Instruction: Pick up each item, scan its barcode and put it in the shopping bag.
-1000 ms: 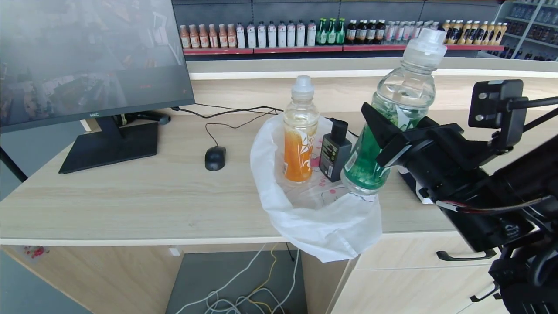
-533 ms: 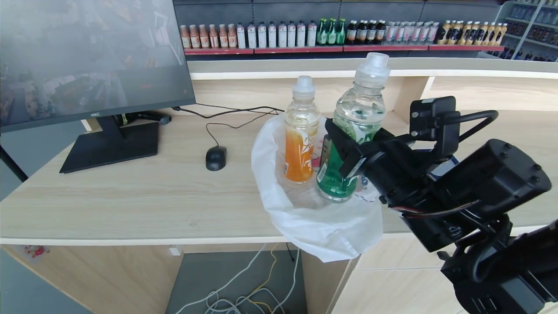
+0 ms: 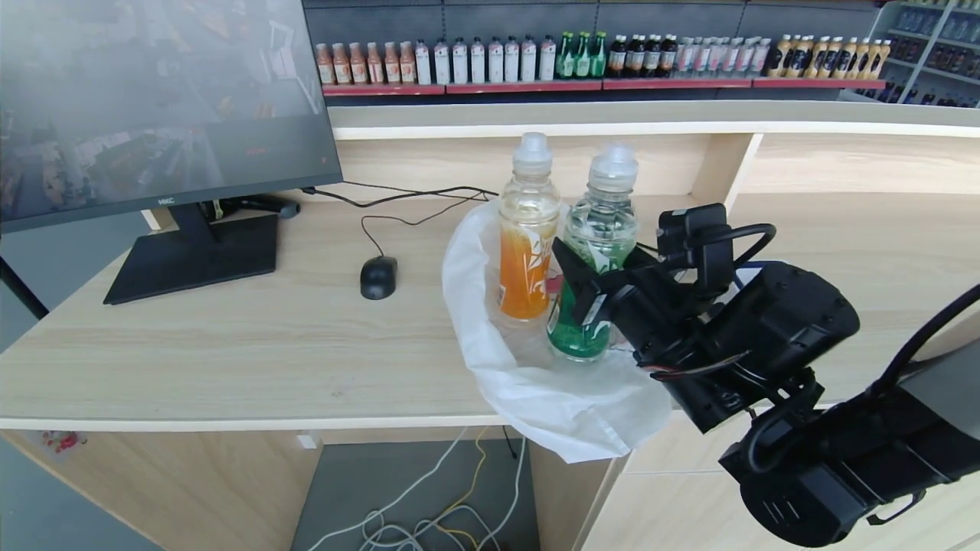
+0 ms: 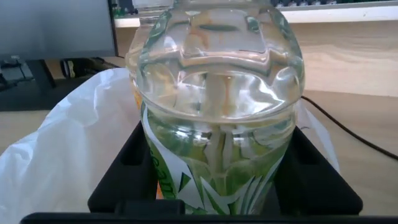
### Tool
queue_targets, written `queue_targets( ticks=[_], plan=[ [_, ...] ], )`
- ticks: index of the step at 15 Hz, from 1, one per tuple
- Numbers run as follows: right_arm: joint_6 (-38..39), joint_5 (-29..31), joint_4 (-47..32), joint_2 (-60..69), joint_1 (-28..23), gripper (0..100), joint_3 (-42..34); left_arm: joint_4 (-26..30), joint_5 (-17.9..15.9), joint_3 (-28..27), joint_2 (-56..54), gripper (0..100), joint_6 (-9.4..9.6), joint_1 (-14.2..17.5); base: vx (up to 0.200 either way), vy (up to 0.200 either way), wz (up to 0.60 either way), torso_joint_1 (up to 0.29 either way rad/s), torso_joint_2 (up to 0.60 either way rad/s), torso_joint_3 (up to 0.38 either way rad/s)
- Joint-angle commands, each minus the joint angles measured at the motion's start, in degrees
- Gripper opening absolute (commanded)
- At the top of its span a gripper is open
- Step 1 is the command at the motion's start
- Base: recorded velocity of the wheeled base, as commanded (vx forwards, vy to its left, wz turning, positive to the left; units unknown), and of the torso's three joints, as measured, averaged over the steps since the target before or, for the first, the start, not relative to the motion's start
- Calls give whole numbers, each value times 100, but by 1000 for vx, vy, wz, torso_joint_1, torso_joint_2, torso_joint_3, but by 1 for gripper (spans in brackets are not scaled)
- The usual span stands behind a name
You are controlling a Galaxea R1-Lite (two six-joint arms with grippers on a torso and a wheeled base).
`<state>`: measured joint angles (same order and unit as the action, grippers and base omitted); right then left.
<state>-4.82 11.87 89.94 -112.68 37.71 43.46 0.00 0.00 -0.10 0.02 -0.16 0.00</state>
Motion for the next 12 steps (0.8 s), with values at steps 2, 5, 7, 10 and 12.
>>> queue_targets(
  ticks=[2, 5, 7, 10, 12],
  plan=[
    [-2, -1, 6, -255, 9, 0, 49, 0, 0, 10, -2, 100, -2, 0, 0, 0, 0, 0, 0, 0],
    [-11, -1, 6, -343, 97, 0, 49, 0, 0, 1, -2, 100, -2, 0, 0, 0, 0, 0, 0, 0],
    [-2, -1, 6, -343, 193, 0, -4, 0, 0, 1, -2, 100, -2, 0, 0, 0, 0, 0, 0, 0],
    [16, -1, 6, -343, 185, 0, -13, 0, 0, 1, -2, 100, -2, 0, 0, 0, 0, 0, 0, 0],
    [16, -1, 6, -343, 185, 0, -39, 0, 0, 1, -2, 100, -2, 0, 0, 0, 0, 0, 0, 0]
  ],
)
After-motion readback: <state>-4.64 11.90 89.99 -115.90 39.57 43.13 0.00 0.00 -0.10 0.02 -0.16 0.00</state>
